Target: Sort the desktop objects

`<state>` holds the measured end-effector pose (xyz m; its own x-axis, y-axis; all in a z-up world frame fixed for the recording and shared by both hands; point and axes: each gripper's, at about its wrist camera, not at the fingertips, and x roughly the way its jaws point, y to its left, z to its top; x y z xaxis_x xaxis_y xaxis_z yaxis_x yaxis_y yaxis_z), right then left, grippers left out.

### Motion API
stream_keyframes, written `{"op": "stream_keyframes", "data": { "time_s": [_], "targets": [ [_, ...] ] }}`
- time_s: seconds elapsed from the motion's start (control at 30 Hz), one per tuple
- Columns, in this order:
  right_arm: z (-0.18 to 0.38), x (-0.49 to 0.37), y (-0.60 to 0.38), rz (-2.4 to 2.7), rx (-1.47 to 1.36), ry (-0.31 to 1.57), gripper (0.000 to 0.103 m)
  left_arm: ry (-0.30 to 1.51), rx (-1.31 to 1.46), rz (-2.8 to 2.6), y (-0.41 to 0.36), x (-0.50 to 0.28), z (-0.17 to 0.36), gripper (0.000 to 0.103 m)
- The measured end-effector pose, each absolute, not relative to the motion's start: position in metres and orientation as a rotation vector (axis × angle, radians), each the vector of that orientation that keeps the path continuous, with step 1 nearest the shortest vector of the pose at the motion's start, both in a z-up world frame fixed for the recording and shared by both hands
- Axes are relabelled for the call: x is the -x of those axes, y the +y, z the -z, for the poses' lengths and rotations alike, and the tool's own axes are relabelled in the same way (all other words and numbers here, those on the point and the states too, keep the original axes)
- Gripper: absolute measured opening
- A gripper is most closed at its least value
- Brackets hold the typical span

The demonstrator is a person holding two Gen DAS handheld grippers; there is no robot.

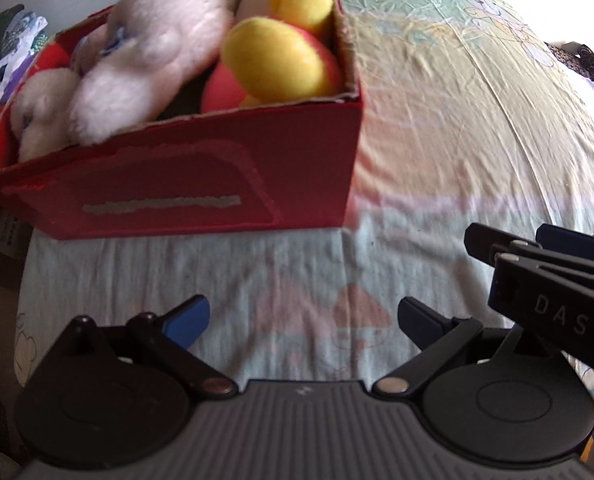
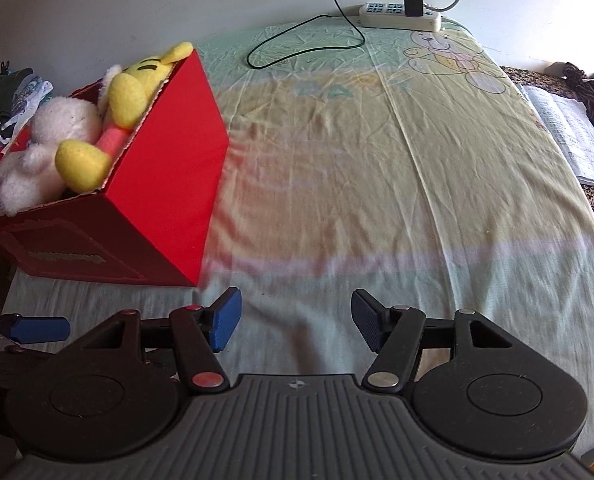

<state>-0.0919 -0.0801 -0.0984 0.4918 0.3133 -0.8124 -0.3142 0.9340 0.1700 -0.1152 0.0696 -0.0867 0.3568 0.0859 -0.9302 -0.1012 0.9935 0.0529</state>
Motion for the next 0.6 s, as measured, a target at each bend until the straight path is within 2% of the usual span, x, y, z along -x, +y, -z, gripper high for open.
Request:
{"op": "stream_keyframes", "data": {
  "time_s": [0.6],
  "targets": [
    [0.087,0.123,-0.014,-0.336,0.004,0.952,0.067,1.178,-0.042,-0.111,0.140,0.125,0.080,0.101]
  ]
}}
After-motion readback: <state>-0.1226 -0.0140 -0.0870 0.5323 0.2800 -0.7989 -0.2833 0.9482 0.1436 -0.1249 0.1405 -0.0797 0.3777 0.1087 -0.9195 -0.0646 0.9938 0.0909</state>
